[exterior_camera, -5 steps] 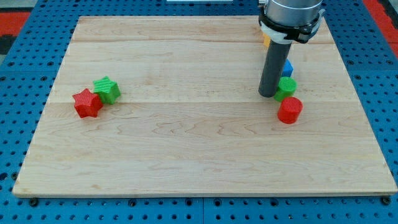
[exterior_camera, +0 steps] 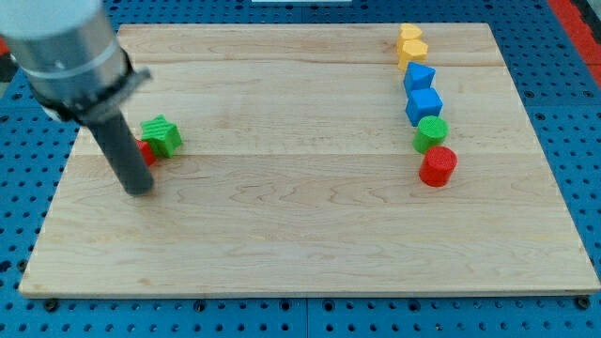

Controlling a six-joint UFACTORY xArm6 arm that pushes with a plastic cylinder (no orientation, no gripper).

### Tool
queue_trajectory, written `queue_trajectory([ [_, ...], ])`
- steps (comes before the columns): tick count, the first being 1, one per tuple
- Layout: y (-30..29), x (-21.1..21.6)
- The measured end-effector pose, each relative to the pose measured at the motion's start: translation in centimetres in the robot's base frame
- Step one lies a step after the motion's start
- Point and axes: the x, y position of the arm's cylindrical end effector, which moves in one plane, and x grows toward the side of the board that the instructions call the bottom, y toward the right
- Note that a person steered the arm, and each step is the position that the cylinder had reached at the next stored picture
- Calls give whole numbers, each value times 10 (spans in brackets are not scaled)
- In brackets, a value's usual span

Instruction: Push the green star below the red circle

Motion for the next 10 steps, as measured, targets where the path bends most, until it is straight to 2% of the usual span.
queue_trajectory([
  [1,-24,-46],
  [2,-36,-56],
  [3,-19,-83],
  [4,51,-80],
  [7,231,4],
  [8,219,-19],
  [10,250,17],
])
